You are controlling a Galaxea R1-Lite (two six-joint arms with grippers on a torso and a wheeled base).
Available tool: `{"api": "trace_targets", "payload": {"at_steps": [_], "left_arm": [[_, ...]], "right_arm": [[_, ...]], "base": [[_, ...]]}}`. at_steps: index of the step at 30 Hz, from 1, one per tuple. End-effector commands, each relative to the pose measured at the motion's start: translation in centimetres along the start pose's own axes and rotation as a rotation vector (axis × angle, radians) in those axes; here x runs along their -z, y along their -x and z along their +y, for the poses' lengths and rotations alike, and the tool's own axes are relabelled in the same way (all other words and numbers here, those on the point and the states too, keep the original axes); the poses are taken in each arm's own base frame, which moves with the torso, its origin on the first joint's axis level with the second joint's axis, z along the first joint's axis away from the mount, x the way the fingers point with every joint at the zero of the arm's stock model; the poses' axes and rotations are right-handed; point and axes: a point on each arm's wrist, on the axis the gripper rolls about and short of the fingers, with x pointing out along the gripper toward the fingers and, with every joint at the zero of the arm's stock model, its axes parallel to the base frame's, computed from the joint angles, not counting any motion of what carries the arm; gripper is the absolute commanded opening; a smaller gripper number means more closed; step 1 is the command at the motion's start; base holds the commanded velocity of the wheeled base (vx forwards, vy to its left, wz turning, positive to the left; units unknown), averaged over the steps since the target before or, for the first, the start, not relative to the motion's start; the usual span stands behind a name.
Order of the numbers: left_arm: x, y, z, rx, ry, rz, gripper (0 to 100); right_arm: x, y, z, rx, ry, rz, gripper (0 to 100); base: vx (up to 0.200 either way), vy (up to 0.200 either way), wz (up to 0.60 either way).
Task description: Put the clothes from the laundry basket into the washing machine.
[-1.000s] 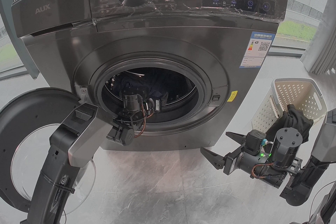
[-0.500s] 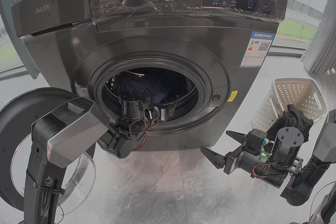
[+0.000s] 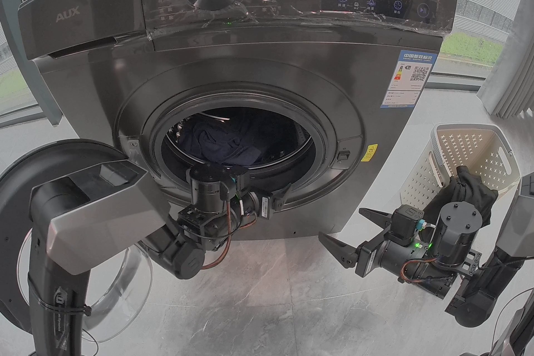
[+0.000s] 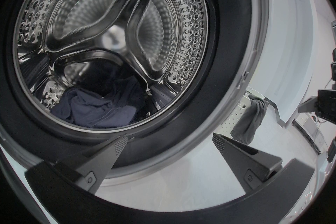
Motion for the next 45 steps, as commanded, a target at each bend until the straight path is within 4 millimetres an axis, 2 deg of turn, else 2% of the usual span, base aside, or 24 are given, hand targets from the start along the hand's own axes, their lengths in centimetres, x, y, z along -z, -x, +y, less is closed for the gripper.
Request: {"api": "trace_targets", "payload": {"at_steps": [1, 2, 4, 7, 9, 10, 13, 18, 20, 21, 27, 37, 43, 45], "left_arm": [[-2.7, 4.6, -0.1, 0.030, 0.001, 0.007, 100], [-3.1, 6.4, -0.3, 0.037, -0.001, 0.022, 100], [-3.6, 8.1, -0.6, 0.046, 0.000, 0.029, 100], [-4.7, 11.9, -1.2, 0.073, 0.035, 0.030, 100], [-4.7, 12.1, -1.2, 0.074, 0.038, 0.031, 100], [-6.3, 15.6, -1.9, 0.108, 0.112, -0.003, 100], [-7.4, 19.1, -1.9, 0.120, 0.138, -0.034, 100], [-7.4, 24.5, -1.4, 0.139, 0.134, -0.062, 100], [-7.3, 25.3, -1.3, 0.137, 0.137, -0.066, 100], [-7.1, 26.3, -1.0, 0.114, 0.130, -0.069, 100], [-7.2, 28.6, 0.7, -0.003, 0.134, -0.125, 100], [-7.6, 33.4, 1.8, -0.080, 0.062, -0.223, 100], [-7.7, 37.2, 2.0, -0.137, 0.024, -0.252, 100], [-7.4, 37.8, 2.0, -0.148, 0.021, -0.254, 100]], "right_arm": [[0.1, 0.1, -0.1, 0.005, -0.001, 0.004, 100], [0.1, 0.2, -0.1, 0.002, -0.001, 0.008, 100], [0.0, 0.3, -0.1, 0.003, -0.001, 0.004, 100], [-0.5, 0.9, -0.2, 0.008, 0.000, -0.013, 100], [-0.5, 1.0, -0.2, 0.007, 0.000, -0.014, 100], [-0.9, 2.1, -0.2, 0.008, -0.001, -0.021, 100], [-1.1, 3.6, -0.3, 0.013, -0.001, -0.021, 100], [-1.9, 5.8, -0.6, 0.048, -0.002, -0.054, 100], [-2.1, 6.2, -0.6, 0.066, -0.004, -0.067, 100], [-2.5, 6.8, -0.6, 0.104, -0.008, -0.090, 100], [-3.9, 9.4, -1.6, 0.201, -0.014, -0.173, 100], [-4.9, 13.8, -2.7, 0.311, 0.006, -0.222, 100], [-4.1, 19.0, -2.9, 0.477, 0.036, -0.166, 100], [-4.0, 19.7, -3.0, 0.509, 0.035, -0.168, 100]], "base": [[0.000, 0.000, 0.00], [0.000, 0.000, 0.00], [0.000, 0.000, 0.00], [0.000, 0.000, 0.00], [0.000, 0.000, 0.00], [0.000, 0.000, 0.00], [0.000, 0.000, 0.00], [0.000, 0.000, 0.00], [0.000, 0.000, 0.00], [0.000, 0.000, 0.00], [0.000, 0.000, 0.00], [-0.200, 0.000, 0.00], [-0.200, 0.000, 0.00], [-0.200, 0.000, 0.00]]}}
